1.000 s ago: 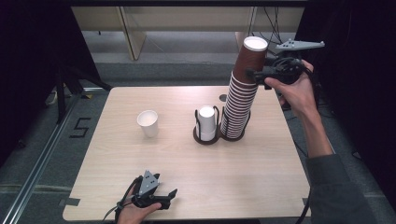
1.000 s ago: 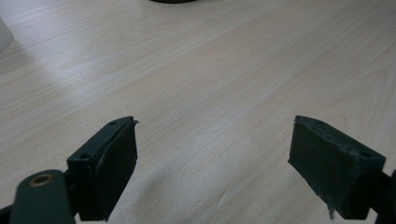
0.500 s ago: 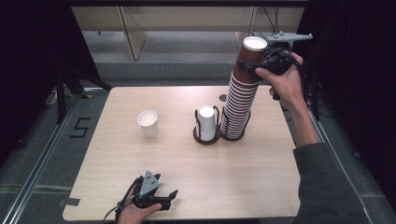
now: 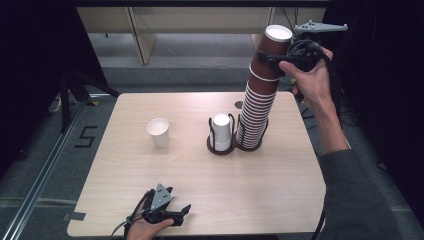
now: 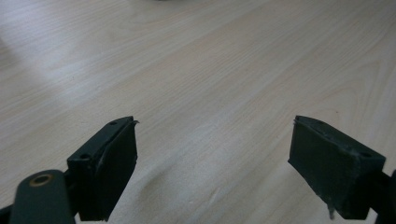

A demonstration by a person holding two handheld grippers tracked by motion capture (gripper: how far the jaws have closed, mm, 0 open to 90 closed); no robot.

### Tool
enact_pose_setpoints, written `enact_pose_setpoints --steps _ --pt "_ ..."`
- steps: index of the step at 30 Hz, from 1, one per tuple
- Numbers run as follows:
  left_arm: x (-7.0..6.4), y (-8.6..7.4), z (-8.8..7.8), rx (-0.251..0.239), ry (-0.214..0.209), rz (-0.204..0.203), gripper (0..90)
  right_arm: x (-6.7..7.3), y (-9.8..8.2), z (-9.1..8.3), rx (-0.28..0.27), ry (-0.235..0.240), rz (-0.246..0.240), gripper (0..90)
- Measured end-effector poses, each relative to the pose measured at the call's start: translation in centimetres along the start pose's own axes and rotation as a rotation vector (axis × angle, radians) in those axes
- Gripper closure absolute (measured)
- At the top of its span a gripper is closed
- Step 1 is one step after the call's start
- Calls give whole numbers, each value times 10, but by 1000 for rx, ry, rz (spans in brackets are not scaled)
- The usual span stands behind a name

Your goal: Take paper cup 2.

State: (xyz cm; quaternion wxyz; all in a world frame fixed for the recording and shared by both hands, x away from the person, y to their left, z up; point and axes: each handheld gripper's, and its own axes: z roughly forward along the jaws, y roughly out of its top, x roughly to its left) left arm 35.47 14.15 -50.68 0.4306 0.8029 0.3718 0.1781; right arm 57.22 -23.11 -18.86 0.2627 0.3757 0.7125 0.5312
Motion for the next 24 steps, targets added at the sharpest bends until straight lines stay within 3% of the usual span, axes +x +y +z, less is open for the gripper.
enact_pose_setpoints --steps 2,5,14,24 --pt "1 0 -1 17 -3 20 147 1 5 -2 -7 0 5 177" --pt "-1 0 0 3 -3 7 147 2 12 -5 -23 -5 4 178" --pt "0 0 0 20 -11 25 147 3 27 -24 -75 -9 18 178" --pt "-1 -1 1 33 -6 29 147 -15 29 -61 -113 -56 34 178"
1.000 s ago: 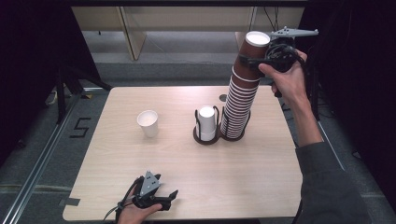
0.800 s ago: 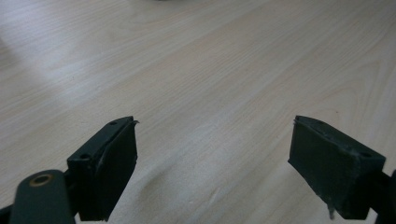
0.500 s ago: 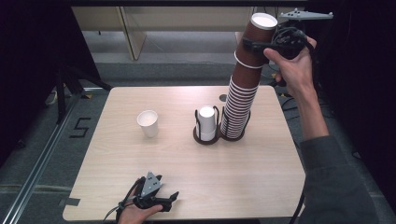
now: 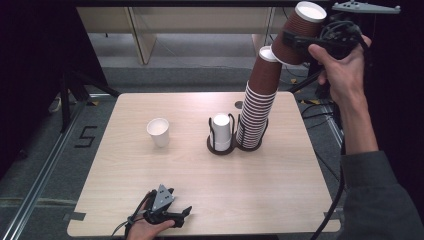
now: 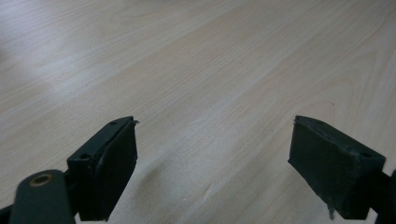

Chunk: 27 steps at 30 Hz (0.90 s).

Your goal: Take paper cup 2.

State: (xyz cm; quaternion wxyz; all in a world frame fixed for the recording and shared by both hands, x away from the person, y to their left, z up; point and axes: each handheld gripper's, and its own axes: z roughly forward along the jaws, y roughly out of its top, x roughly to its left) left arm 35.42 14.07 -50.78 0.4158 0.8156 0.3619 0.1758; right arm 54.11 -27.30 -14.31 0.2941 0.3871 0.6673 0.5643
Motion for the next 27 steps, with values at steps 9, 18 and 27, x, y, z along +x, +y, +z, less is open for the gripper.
enact_pose_setpoints --steps 9,18,27 --pt "0 0 1 10 -3 1 147 -20 -15 -36 11 -74 -9 179" --pt "0 0 1 7 0 0 147 -23 -59 -53 66 -93 -10 179" --pt "0 1 1 -28 8 -26 147 -5 -108 -59 85 -60 0 179"
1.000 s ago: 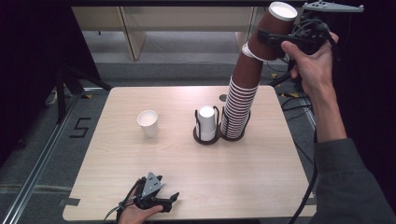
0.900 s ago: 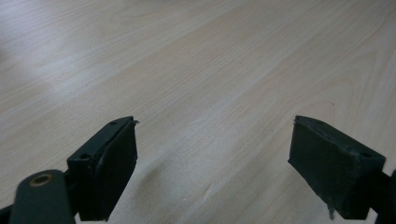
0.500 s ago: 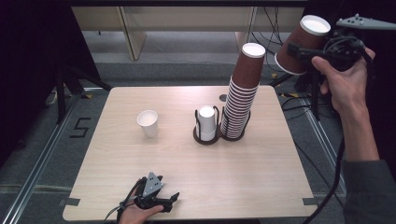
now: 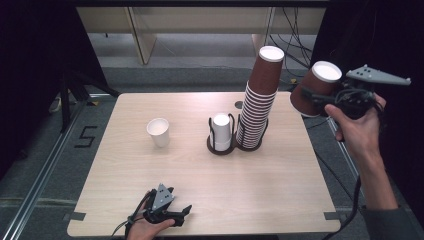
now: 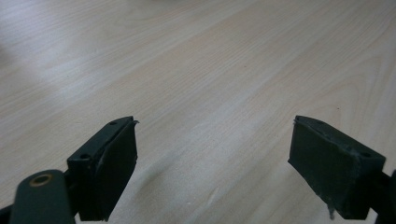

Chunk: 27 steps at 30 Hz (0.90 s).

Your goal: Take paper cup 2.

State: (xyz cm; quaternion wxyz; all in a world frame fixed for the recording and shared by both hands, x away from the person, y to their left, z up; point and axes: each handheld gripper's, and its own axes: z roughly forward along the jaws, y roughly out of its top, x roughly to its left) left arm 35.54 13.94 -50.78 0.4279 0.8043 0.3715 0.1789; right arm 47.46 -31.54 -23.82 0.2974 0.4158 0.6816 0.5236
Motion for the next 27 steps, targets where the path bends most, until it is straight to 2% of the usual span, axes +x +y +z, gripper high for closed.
enact_pose_setpoints --steps 3,4,7,11,14,15,16,17,18,20,22,27 --pt "1 0 -1 1 0 12 147 9 -18 -1 2 22 -15 179" --pt "0 0 -1 -10 7 3 147 13 -22 0 8 34 0 179" --pt "0 1 -1 -24 5 -1 147 23 -41 3 26 60 -15 179" --pt "0 1 0 -41 0 6 147 38 -63 9 54 96 -3 178" --pt "0 1 0 -41 -3 17 147 51 -82 18 55 139 -15 179" --pt "1 1 0 -43 -3 22 147 56 -88 21 72 145 -25 179" --pt "1 0 1 -46 -2 13 146 60 -94 25 68 156 -37 178" --pt "1 0 1 -47 -2 14 147 69 -106 32 73 186 -28 178" --pt "1 0 1 -48 -1 16 147 69 -106 32 73 186 -28 178" --pt "2 0 1 -51 -2 18 146 79 -115 39 111 216 -9 178" --pt "2 0 0 -52 -2 19 146 85 -121 47 116 231 -44 178" --pt "2 1 0 -64 -4 19 147 99 -134 58 148 278 -39 178"
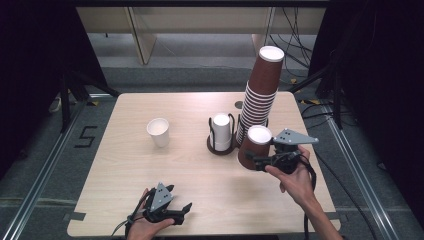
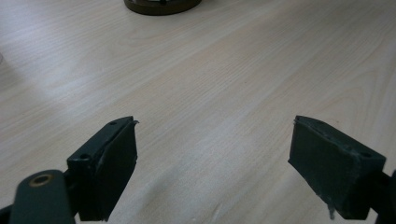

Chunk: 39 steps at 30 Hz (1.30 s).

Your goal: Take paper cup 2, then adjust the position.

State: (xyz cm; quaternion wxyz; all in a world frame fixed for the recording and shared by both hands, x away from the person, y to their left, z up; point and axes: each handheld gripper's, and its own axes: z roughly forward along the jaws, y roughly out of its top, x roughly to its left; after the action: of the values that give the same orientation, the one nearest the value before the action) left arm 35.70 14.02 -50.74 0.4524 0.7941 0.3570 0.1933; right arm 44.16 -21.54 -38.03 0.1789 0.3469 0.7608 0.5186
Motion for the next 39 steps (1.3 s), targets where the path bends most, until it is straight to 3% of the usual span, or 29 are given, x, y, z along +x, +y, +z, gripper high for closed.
enact_pose_setpoints --steps 4,6,9,11,12,13,15,16,17,20,22,24,27,28,29,30,31,36,37,39 --pt "0 1 -1 8 4 1 147 7 -8 9 13 37 12 178" --pt "1 1 -1 5 3 7 146 10 -13 17 5 66 2 178" --pt "1 1 -2 1 5 5 146 14 -18 23 19 72 -21 177" --pt "1 1 -2 1 6 6 147 20 -22 27 45 95 3 178" --pt "1 1 -2 0 6 5 146 21 -23 29 44 110 -15 177" --pt "1 1 -2 0 5 5 146 23 -25 31 54 129 -4 177" --pt "1 1 -2 0 4 7 147 26 -27 34 53 148 -12 178" --pt "1 2 -2 -2 3 7 146 30 -28 34 78 139 0 177" --pt "0 2 -1 -14 0 2 146 31 -30 37 60 155 -15 177" --pt "0 2 -3 -3 6 7 146 36 -33 41 74 164 -36 177" --pt "1 3 -3 -9 4 6 146 41 -36 43 85 182 -13 177" --pt "0 4 -2 -26 -1 3 146 44 -38 48 79 208 -24 178" --pt "0 3 -3 -33 -6 5 146 48 -39 49 86 206 -34 177" --pt "0 3 -4 -26 -6 7 146 50 -40 50 87 231 -17 177" --pt "-1 2 -4 -34 -7 0 146 51 -40 50 84 228 -23 177" --pt "-1 3 -5 -38 -7 6 146 53 -41 49 96 219 4 177" --pt "-1 3 -5 -50 -13 7 146 53 -41 51 78 237 -13 177" --pt "-7 6 -4 -113 -57 6 146 58 -42 56 78 226 -35 177" --pt "-9 7 -4 -114 -63 4 146 61 -43 57 69 241 1 177" --pt "-11 9 -4 -130 -78 8 146 62 -43 60 67 257 -15 177"
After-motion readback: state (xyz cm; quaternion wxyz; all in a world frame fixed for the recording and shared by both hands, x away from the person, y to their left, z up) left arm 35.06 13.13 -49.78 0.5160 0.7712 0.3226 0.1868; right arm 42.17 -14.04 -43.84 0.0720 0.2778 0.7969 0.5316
